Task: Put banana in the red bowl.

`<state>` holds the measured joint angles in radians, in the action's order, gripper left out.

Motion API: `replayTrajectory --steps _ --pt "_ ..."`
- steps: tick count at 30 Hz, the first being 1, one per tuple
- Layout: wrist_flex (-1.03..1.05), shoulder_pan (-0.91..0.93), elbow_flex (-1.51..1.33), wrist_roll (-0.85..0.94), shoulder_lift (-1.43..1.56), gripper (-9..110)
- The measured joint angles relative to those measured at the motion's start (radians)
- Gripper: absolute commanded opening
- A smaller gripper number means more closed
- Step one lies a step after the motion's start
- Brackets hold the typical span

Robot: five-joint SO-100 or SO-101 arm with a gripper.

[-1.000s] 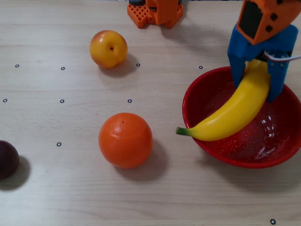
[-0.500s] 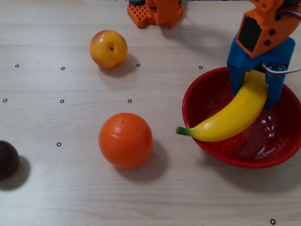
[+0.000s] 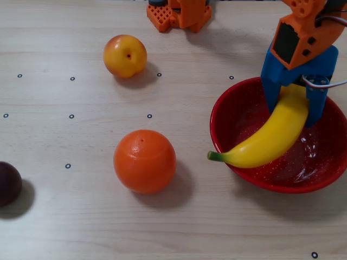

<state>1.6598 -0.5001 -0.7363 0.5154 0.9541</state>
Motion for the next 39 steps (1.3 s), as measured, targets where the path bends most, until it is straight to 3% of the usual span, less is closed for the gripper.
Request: replayTrajectory --steps 6,17,28,37,39 --pt "0.029 0.012 -0.003 0.032 0.0 35" --pt "0.028 0.031 0.031 0.06 0.0 37" --pt "0.028 0.064 0.126 0.129 0.041 26" --pt "0.029 0.107 0.181 0.163 0.152 0" --pt "0.041 0.12 0.181 0.169 0.176 0"
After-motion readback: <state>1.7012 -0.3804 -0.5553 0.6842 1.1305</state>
